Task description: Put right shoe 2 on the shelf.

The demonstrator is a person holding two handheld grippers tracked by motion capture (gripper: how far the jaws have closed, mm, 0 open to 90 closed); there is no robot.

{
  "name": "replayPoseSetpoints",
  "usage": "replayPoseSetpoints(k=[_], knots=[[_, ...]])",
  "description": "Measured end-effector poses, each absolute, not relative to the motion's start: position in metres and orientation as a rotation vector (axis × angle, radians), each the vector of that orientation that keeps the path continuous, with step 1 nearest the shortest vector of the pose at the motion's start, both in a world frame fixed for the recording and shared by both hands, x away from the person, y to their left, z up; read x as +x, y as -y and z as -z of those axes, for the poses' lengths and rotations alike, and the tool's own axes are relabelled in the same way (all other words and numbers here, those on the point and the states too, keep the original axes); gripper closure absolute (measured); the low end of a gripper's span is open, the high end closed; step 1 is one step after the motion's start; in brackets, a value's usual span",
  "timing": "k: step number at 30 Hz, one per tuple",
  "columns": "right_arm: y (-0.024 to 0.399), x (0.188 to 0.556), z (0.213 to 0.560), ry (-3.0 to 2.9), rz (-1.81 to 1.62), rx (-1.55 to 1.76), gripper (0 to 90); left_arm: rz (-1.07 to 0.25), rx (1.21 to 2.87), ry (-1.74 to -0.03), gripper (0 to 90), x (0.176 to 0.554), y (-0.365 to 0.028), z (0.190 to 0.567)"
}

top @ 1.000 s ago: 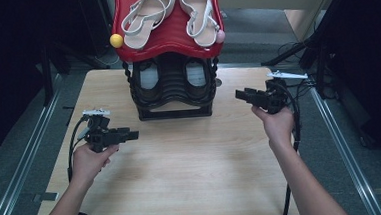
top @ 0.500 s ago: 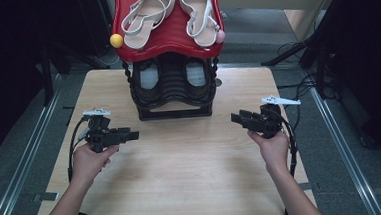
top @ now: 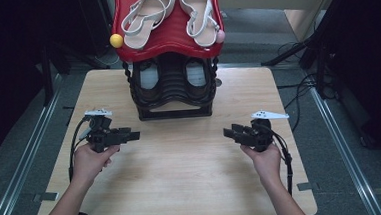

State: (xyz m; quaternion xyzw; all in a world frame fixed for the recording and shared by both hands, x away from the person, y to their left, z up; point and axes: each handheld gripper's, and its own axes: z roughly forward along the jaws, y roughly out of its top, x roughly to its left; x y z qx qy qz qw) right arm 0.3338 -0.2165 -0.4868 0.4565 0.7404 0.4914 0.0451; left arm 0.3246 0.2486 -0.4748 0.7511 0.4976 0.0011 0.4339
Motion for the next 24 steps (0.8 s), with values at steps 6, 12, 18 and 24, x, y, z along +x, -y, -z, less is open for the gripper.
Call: replayPoseSetpoints(k=[6,12,18,24], knots=[[0.2,0.334,0.494,-2.335,-1.475,1.34,51.0,-0.004,1.881,-1.231,43.6,0.326,-0.246,0.477],[0.197,0.334,0.498,-2.359,-1.463,1.338,50.6,-0.007,1.906,-1.23,42.8,0.327,-0.244,0.48],[0.197,0.335,0.5,-2.375,-1.448,1.336,49.3,-0.015,1.923,-1.215,40.5,0.327,-0.241,0.481],[0.197,0.335,0.5,-2.387,-1.409,1.312,46.1,-0.046,1.935,-1.194,33.4,0.325,-0.232,0.486]])
